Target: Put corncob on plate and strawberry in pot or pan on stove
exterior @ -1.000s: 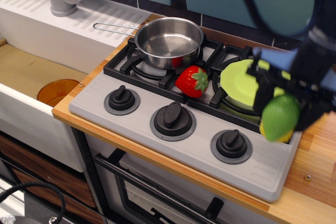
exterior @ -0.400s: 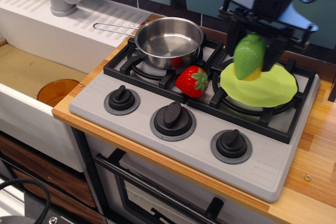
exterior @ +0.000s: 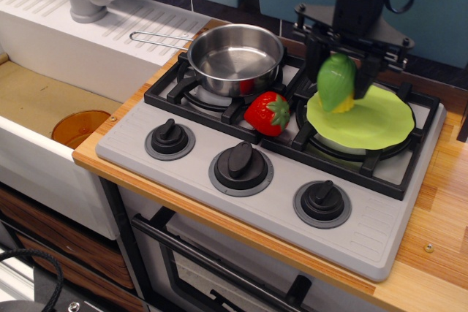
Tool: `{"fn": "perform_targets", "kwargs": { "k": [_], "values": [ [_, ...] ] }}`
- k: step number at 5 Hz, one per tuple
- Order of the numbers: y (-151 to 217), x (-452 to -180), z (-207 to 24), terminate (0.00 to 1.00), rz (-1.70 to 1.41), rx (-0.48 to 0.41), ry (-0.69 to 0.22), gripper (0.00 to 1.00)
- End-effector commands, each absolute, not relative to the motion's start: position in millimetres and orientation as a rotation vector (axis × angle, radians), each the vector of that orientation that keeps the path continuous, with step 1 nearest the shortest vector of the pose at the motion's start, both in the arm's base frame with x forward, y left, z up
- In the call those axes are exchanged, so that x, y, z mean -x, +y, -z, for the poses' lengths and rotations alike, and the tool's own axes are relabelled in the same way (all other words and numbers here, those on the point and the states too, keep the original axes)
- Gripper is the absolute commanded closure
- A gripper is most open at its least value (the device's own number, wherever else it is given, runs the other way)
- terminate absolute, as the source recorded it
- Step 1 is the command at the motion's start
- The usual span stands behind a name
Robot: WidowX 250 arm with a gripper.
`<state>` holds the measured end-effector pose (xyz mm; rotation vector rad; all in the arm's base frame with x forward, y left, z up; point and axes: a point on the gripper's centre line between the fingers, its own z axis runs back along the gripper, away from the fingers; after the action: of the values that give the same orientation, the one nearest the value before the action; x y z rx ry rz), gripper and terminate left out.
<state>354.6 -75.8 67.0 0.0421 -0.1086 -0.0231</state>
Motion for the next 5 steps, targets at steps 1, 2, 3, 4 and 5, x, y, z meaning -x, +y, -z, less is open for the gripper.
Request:
{"fn": "perform_targets", "kwargs": {
  "k": [1, 2, 3, 4, 5],
  "values": [
    [-95, -354, -81, 0.0, 0.003, -0.06, -0.152, 0.0],
    [-96, -347, -94, 0.0, 0.007, -0.066, -0.123, 0.0],
    [-96, -334, -117, 0.0, -0.001, -0.077, -0.09, 0.0],
    [-88, -322, -143, 0.0, 0.013, -0.088, -0.041, 0.0],
    [-76, -311, -157, 0.0, 0.059, -0.085, -0.011, 0.0]
  ]
}}
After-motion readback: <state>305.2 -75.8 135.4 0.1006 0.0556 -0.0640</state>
